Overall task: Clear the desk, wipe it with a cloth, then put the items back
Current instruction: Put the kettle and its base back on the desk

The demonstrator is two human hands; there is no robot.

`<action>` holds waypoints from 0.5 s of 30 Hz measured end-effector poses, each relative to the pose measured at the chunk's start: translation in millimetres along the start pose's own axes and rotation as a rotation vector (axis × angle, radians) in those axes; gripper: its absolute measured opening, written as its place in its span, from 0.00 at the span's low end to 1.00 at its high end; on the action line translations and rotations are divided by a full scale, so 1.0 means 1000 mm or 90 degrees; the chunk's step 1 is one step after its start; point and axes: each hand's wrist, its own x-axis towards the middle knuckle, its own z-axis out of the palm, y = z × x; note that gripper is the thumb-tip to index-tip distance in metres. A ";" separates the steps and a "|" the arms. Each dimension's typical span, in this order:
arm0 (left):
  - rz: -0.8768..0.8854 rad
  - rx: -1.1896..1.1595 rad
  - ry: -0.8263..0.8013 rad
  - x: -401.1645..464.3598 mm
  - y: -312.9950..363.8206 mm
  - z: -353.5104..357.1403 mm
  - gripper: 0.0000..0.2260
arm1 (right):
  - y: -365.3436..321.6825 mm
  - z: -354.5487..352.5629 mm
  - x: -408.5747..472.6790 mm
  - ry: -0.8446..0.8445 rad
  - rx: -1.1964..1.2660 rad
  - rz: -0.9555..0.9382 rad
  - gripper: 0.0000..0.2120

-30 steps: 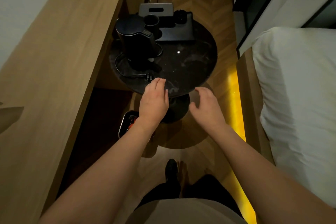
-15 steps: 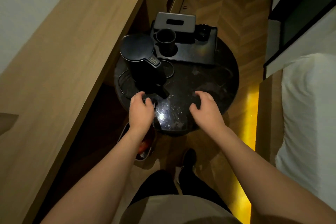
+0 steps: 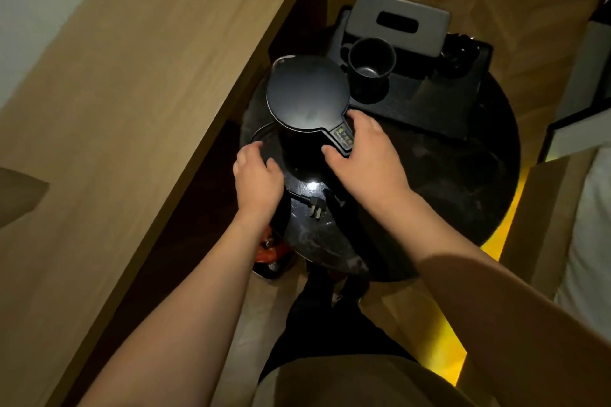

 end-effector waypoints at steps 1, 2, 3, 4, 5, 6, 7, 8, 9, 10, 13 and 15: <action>0.009 0.003 0.003 0.008 0.001 0.000 0.19 | -0.003 0.001 0.005 0.010 -0.044 0.012 0.29; 0.017 0.004 0.004 0.014 0.002 0.000 0.19 | -0.006 0.002 0.009 0.013 -0.091 0.023 0.24; 0.025 0.005 0.002 0.020 0.003 0.000 0.19 | -0.010 0.001 0.012 0.007 -0.130 0.032 0.21; 0.033 0.007 -0.003 0.025 0.005 0.000 0.19 | -0.012 0.001 0.015 0.001 -0.153 0.036 0.19; 0.041 0.011 -0.009 0.029 0.007 0.000 0.19 | -0.014 -0.001 0.017 -0.001 -0.157 0.037 0.18; 0.050 0.016 -0.015 0.032 0.009 0.000 0.19 | -0.015 -0.003 0.018 0.001 -0.149 0.038 0.16; 0.057 0.022 -0.021 0.035 0.011 -0.001 0.18 | -0.016 -0.005 0.018 0.003 -0.133 0.039 0.15; 0.062 0.029 -0.026 0.036 0.013 -0.002 0.18 | -0.016 -0.007 0.018 0.004 -0.117 0.039 0.14; 0.067 0.036 -0.032 0.038 0.014 -0.004 0.19 | -0.016 -0.010 0.017 0.005 -0.102 0.039 0.14; 0.071 0.045 -0.038 0.039 0.016 -0.007 0.19 | -0.015 -0.014 0.017 0.006 -0.088 0.038 0.14; 0.078 0.062 -0.045 0.041 0.021 -0.015 0.19 | -0.014 -0.031 0.013 0.030 -0.058 0.024 0.13; 0.082 0.081 -0.050 0.044 0.024 -0.019 0.20 | -0.013 -0.047 0.010 0.052 -0.045 0.015 0.13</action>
